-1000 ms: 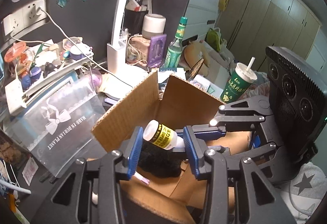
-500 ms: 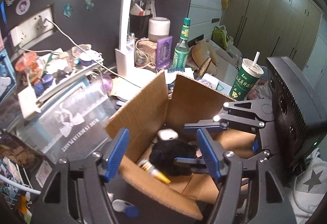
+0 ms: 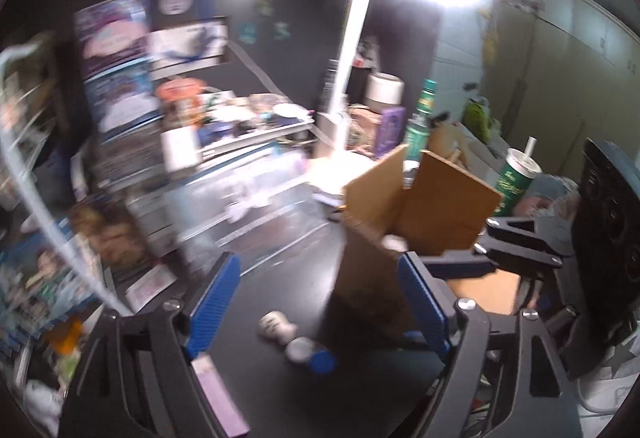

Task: Organize objects
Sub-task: 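Return the right tool and grasp the white lens case with blue lid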

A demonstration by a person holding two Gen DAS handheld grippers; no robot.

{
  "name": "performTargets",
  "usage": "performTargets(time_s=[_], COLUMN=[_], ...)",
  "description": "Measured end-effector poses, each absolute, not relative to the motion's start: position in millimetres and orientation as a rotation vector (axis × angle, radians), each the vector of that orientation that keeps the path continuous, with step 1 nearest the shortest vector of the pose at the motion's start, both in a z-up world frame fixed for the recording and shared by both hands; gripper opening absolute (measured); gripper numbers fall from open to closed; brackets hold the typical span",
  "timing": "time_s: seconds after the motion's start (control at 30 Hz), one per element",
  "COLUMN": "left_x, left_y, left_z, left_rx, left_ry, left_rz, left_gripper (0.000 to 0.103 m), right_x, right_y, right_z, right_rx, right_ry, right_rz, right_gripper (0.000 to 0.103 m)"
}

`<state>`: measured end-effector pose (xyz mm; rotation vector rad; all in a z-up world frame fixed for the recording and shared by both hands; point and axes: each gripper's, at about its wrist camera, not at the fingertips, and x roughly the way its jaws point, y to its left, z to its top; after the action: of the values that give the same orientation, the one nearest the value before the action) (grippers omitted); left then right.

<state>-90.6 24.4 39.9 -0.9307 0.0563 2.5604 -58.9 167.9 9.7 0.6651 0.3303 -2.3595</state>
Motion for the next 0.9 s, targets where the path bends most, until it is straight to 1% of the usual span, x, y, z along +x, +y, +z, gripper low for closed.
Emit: performTargets(time_s=[0.1, 0.23, 0.3, 0.47, 0.57, 0.63, 0.67, 0.7, 0.77, 0.83, 0.9], left_x=[-78.8, -62.7, -57.0, -50.2, -48.3, -47.0, -47.0, -47.0, -46.2, -45.4, -44.6], left_y=[-2.2, -31.9, -40.1, -50.8, -52.2, -51.0, -50.5, -50.2, -49.9, -49.9, -49.8], left_z=[27.3, 1.9, -9.1, -36.7, -47.2, -55.8, -57.7, -58.8, -61.2, -61.8, -61.6], left_rx=[-0.937, -0.946, -0.949, -0.988, -1.003, -1.021, -1.025, -1.029, -1.032, -1.03, -1.03], left_ry=[0.032, -0.008, -0.036, -0.088, -0.117, -0.13, -0.131, -0.131, -0.143, -0.156, -0.157], left_rz=[2.629, 2.687, 2.687, 2.662, 2.652, 2.62, 2.617, 2.617, 2.614, 2.601, 2.599], left_gripper=[0.08, 0.082, 0.085, 0.085, 0.085, 0.085, 0.085, 0.085, 0.085, 0.085, 0.085], right_x=[-50.9, -47.3, -47.2, -56.1, -61.7, -64.6, -66.1, -68.1, -73.5, -81.9, -88.2], right_y=[141.4, 111.0, 103.1, 92.7, 94.5, 95.9, 96.2, 97.4, 100.0, 102.3, 103.5], right_z=[-0.2, -25.3, -38.5, -77.8, -100.4, -111.9, -117.4, -120.7, -125.6, -131.7, -136.4], right_rx=[0.668, 0.731, 0.761, 0.864, 0.919, 0.921, 0.919, 0.927, 0.955, 0.998, 1.014], right_ry=[0.373, 0.371, 0.363, 0.355, 0.396, 0.474, 0.522, 0.541, 0.529, 0.509, 0.526], right_rz=[-2.304, -2.221, -2.207, -2.231, -2.285, -2.36, -2.395, -2.409, -2.406, -2.397, -2.428], right_gripper=[0.038, 0.038, 0.038, 0.038, 0.038, 0.039, 0.042, 0.049, 0.055, 0.055, 0.055])
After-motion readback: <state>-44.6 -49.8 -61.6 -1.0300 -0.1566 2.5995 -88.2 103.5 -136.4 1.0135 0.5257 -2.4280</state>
